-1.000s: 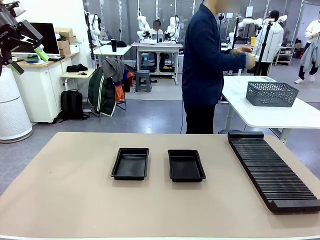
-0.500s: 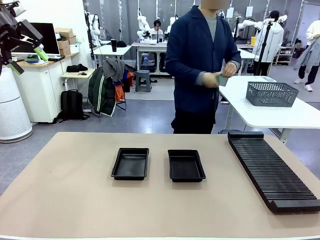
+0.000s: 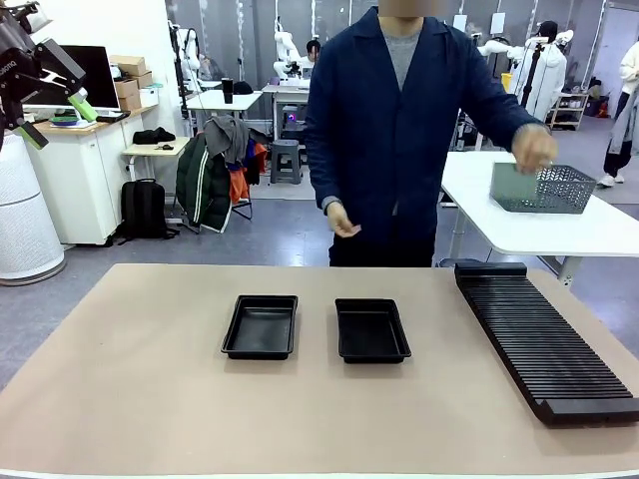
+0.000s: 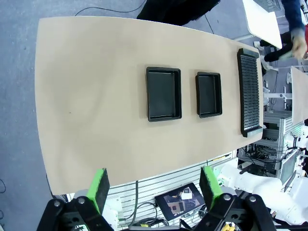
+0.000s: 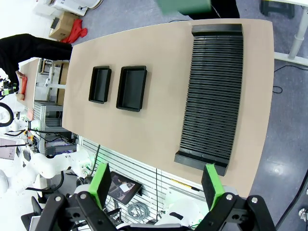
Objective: Inspect and transfer BCBs to ESD trays.
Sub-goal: Pick up the Blank PCB from the PCB Rack and place it in the left ESD tray.
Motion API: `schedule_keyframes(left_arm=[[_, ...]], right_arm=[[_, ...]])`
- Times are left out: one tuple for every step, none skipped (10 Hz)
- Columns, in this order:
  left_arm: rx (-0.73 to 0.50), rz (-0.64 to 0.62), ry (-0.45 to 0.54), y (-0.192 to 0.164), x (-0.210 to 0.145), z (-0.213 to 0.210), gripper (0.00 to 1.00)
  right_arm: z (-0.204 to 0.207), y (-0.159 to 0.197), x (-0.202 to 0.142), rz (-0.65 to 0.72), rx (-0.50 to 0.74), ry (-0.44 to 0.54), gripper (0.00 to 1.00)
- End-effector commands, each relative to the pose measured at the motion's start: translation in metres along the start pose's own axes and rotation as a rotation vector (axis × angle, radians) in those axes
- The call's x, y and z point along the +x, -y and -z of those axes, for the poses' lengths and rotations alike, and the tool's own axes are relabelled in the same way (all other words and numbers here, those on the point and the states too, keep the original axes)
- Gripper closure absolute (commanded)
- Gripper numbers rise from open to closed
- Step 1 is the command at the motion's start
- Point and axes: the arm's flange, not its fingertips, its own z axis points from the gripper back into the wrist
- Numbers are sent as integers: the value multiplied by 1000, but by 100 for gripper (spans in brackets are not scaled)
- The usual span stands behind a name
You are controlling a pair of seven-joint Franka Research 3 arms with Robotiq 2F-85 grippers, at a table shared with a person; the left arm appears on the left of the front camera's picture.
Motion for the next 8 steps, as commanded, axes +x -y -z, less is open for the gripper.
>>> schedule_keyframes(left_arm=[[0,-1,1,1,-1,0,0],[0,-1,1,1,-1,0,0],[0,-1,1,1,-1,0,0],[0,-1,1,1,-1,0,0],[0,-1,1,1,-1,0,0],[0,-1,1,1,-1,0,0],[0,-1,1,1,-1,0,0],[0,-1,1,1,-1,0,0]], right_arm=[[1,-1,-3,-2,2,6,0],[1,-1,-3,-2,2,6,0],[1,-1,-3,-2,2,6,0],[1,-1,-3,-2,2,6,0],[1,-1,-3,-2,2,6,0],[1,-1,-3,-2,2,6,0],[1,-1,-3,-2,2,6,0],[1,-1,-3,-2,2,6,0]])
